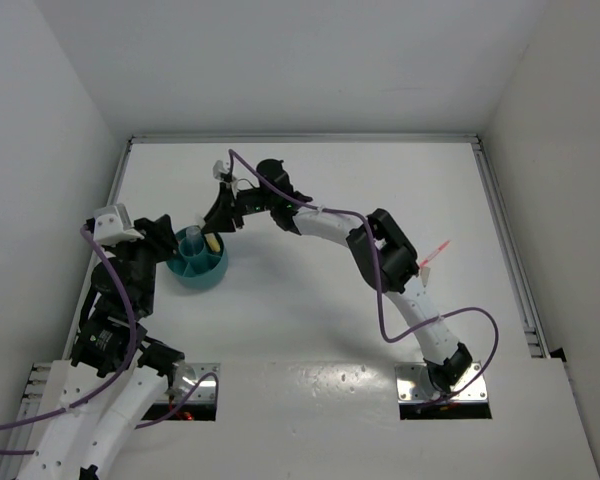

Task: Sort the stationery into containers
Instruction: Place the pen in the storage box.

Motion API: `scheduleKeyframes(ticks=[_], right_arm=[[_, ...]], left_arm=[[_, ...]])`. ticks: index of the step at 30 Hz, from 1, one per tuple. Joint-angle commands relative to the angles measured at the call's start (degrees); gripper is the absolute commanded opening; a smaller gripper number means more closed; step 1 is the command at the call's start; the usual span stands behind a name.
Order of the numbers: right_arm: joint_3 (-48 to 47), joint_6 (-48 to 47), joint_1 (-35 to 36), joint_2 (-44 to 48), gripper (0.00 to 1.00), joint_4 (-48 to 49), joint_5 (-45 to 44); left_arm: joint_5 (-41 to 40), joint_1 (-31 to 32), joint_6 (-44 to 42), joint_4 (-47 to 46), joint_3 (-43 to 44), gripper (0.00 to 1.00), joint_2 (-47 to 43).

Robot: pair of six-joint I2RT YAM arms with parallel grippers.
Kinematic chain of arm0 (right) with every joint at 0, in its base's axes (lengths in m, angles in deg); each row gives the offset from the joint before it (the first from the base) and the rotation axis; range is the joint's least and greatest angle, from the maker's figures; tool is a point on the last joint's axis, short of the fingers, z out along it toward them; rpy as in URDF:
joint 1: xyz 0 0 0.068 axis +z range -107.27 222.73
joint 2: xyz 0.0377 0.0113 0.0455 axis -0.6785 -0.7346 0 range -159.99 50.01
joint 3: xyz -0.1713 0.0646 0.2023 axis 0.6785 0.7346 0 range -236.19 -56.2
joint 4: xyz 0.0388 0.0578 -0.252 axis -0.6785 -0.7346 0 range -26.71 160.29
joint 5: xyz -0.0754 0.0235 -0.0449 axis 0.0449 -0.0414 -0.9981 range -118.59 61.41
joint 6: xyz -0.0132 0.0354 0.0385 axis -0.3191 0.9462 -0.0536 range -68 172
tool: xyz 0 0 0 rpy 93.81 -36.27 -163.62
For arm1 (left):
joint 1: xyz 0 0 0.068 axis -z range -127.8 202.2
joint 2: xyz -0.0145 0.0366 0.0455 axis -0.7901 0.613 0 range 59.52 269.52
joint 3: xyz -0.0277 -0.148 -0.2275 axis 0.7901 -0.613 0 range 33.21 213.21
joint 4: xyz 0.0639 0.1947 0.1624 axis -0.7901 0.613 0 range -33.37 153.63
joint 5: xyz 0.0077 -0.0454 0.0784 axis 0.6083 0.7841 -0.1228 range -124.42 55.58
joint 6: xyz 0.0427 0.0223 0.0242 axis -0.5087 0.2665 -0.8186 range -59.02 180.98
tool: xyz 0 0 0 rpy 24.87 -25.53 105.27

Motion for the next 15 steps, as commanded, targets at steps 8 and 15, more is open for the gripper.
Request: scheduleKeyframes(ticks=[8, 15], right_arm=[[1.32, -2.85, -0.68, -1.41, 0.09, 4.42, 3.03], [2.38, -2.85, -0.68, -1.41, 0.33, 4.42, 4.7]], left_arm=[[0.5, -0.48, -0.45, -2.06, -0.39, 0.47, -0.17], [0.5, -0.48, -0.45, -2.06, -0.39, 0.47, -0.17]])
